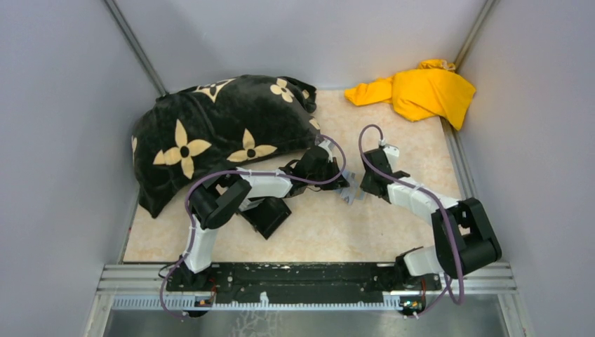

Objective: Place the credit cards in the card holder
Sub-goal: Turn over the card slot at the center of the board.

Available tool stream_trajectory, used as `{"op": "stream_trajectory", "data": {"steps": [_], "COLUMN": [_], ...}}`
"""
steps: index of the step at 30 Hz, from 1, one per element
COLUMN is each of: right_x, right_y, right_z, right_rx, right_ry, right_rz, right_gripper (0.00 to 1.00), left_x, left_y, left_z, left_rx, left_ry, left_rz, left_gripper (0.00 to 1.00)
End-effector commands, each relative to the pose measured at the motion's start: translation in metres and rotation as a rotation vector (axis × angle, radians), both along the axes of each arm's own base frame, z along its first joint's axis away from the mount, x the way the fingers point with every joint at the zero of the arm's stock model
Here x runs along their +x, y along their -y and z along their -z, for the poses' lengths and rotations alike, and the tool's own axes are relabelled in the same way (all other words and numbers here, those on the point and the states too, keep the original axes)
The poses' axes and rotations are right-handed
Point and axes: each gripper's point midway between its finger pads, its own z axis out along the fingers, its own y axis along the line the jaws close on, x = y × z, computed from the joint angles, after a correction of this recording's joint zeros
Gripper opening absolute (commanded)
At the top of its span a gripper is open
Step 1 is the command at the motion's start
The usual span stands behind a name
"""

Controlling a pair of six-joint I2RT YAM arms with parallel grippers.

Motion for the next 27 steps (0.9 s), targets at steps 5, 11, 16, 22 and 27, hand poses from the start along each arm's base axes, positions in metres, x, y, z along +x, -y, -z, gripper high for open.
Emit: {"op": "stream_trajectory", "data": {"steps": [5, 11, 16, 22, 27], "right_x": [0.034, 0.034, 0.028, 0.021, 0.017], "right_y": [-0.02, -0.025, -0.023, -0.021, -0.019], "right_z": [-0.027, -0.013, 0.004, 0.015, 0.017], "right_rx": [0.037, 0.046, 0.04, 0.034, 0.033], "right_ry": [0.099, 0.063, 0.014, -0.02, -0.029], "right_rz": [-0.019, -0.02, -0.002, 0.008, 0.012], "right_gripper": [0.11, 0.11, 0.11, 0.11, 0.1], "left_x": [-0.002, -0.003, 0.0, 0.007, 0.022], "left_y": [0.0, -0.001, -0.003, -0.008, -0.019], "left_z": [0.01, 0.008, -0.001, -0.033, -0.042], "left_rx": [0.025, 0.016, 0.004, -0.027, -0.048], "left_ry": [0.0, 0.004, 0.019, 0.085, 0.1], "left_rz": [0.006, -0.006, -0.024, -0.053, -0.079], "left_gripper": [0.0, 0.0, 0.0, 0.0, 0.0]}}
